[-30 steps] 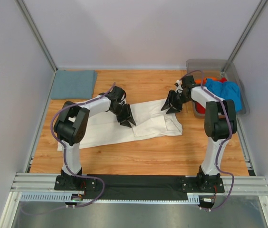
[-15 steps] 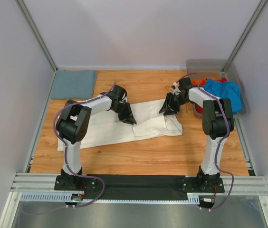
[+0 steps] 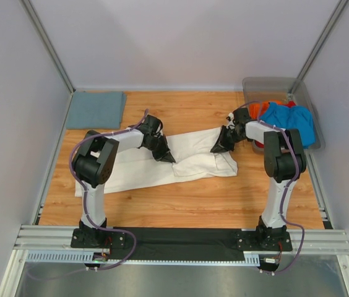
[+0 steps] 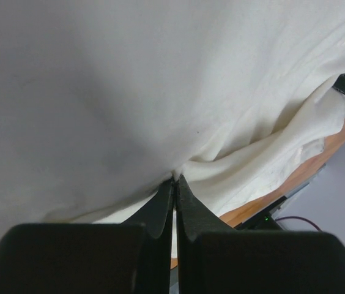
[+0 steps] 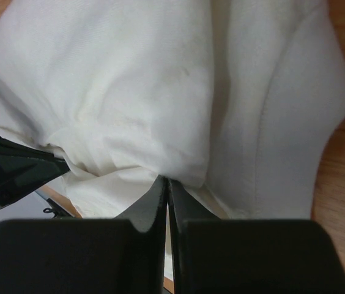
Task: Fold and stack the t-shirts
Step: Fold the tshirt
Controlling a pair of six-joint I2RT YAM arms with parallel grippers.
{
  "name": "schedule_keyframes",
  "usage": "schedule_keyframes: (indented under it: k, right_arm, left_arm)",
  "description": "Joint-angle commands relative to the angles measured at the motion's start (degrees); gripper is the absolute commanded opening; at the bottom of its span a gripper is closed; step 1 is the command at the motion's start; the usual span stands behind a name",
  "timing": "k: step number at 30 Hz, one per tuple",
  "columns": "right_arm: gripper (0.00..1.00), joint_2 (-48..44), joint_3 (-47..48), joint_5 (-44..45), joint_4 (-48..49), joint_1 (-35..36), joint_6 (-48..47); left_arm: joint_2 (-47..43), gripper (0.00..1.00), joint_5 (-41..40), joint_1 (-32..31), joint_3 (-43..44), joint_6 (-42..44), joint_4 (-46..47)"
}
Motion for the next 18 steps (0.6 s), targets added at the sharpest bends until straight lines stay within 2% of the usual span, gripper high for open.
schedule_keyframes:
  k: [1, 5, 10, 18]
  right_arm:
    - [0.00, -3.0, -1.3, 5.9, 5.0, -0.4, 0.2]
    - [0.00, -3.5, -2.4, 6.8, 6.1, -1.2, 0.1]
    - [0.00, -3.4, -0.7, 5.3, 6.4, -2.0, 0.4]
    - [0.00, -4.6, -0.6, 2.9, 8.9, -2.3, 2.9]
  left_arm:
    - [-2.9, 0.00, -4.3, 0.3, -2.5, -1.2, 5.6]
    - [-5.0, 0.00, -5.1, 0.4, -6.4, -3.0, 10.2]
    - [-6.9, 0.00, -6.3, 0.4, -7.7, -2.6, 11.6]
    - [-8.2, 0.00, -3.8, 0.4, -10.6, -5.9, 18.3]
